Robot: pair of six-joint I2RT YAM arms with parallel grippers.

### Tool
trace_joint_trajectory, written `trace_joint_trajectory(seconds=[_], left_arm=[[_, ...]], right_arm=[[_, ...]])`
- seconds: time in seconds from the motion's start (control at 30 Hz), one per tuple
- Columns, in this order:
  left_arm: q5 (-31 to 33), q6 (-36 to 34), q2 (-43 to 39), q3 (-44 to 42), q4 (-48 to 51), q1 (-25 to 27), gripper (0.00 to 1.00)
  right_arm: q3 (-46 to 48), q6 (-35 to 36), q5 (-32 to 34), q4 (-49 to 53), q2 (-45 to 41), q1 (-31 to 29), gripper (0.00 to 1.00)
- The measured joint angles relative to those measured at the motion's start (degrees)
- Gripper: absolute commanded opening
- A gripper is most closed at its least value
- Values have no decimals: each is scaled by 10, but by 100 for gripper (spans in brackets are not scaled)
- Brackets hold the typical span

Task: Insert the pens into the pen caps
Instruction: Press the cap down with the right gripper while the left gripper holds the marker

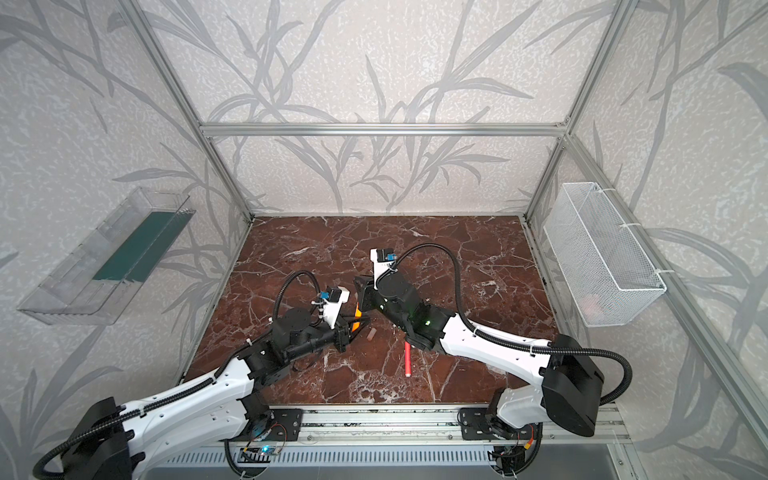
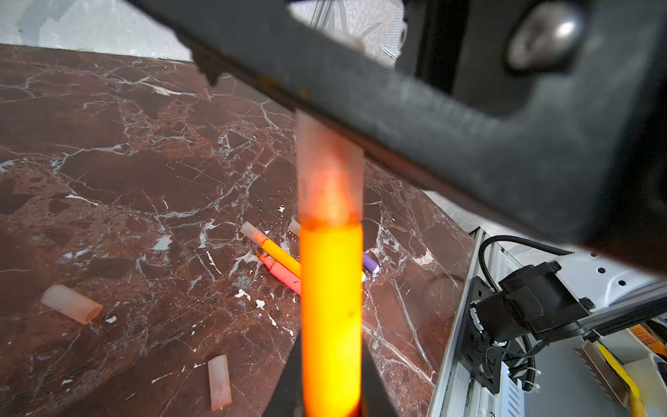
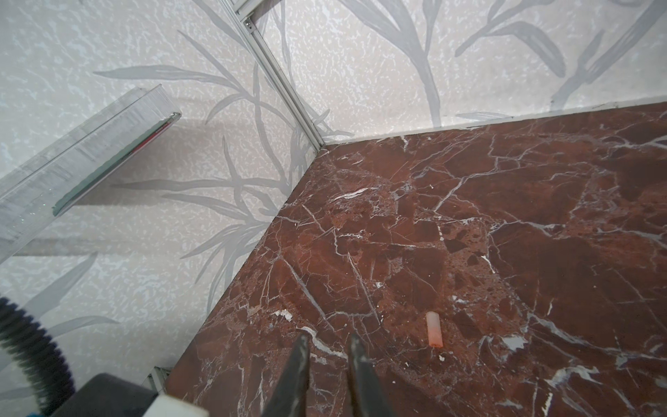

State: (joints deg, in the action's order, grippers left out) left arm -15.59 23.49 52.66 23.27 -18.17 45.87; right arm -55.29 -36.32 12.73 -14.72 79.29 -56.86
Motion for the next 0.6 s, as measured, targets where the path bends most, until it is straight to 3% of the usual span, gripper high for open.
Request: trace_joint_trajectory(seconds=[0.3,0.5,0.6], left_arm=[[47,-13,13,-9,-17,-2,0],[-43,-18,32,-7,-22,-49,0],[-52,-26,35,5,0,-59,0]], right_arm=[[11,-1,-39,-21,12,9,0],[59,15,-79,-117,19,23,0],[60,13,-85,-129,25,25,0]])
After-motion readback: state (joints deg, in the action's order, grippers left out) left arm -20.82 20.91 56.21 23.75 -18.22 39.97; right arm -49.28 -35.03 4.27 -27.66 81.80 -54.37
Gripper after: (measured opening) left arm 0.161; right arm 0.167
